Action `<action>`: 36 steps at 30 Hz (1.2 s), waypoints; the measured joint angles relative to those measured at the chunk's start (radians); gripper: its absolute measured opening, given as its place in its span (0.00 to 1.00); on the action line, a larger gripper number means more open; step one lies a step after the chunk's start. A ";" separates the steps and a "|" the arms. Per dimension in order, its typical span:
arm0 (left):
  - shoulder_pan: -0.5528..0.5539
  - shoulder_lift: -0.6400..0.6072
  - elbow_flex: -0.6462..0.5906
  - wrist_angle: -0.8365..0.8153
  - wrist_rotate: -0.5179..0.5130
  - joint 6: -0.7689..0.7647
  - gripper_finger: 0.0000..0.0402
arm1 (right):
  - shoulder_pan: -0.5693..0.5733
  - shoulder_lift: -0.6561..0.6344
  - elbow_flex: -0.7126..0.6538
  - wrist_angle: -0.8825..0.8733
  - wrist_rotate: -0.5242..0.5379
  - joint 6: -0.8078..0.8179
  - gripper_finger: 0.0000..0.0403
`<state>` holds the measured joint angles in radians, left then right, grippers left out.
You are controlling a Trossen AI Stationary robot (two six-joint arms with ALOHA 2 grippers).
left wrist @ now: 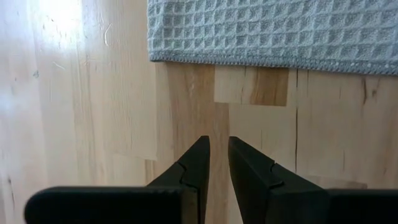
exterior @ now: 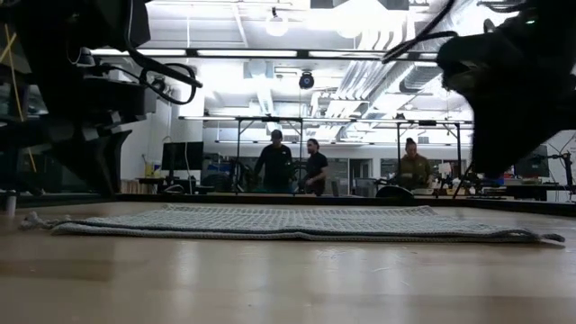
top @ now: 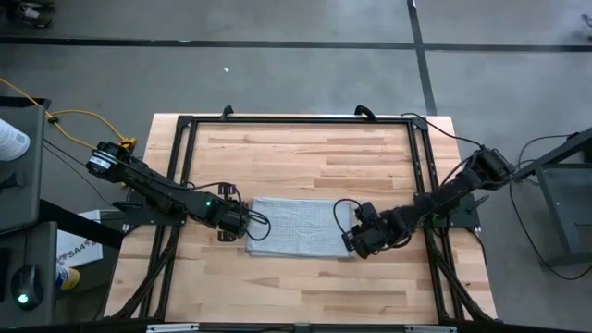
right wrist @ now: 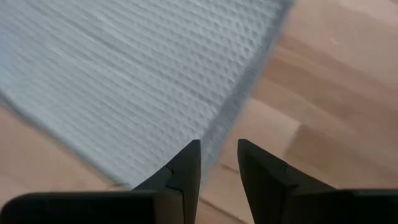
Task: Fold microfiber towels
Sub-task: Fold the gray towel on the table
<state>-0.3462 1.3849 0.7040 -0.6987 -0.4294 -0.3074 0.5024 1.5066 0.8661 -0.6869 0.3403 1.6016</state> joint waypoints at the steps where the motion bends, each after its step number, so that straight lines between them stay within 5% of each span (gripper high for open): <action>1: 0.000 0.000 0.000 0.000 0.000 0.008 0.15 | 0.009 -0.001 -0.007 0.004 0.002 0.020 0.25; 13: -0.001 0.000 0.000 -0.011 0.046 0.015 0.15 | 0.097 -0.007 -0.201 0.286 0.047 0.203 0.25; 36: -0.001 0.000 0.046 -0.009 0.083 0.014 0.15 | 0.140 -0.034 -0.463 0.783 0.166 0.233 0.25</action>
<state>-0.3470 1.3849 0.7495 -0.7074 -0.3466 -0.2932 0.6426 1.4723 0.4030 0.0963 0.5060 1.8351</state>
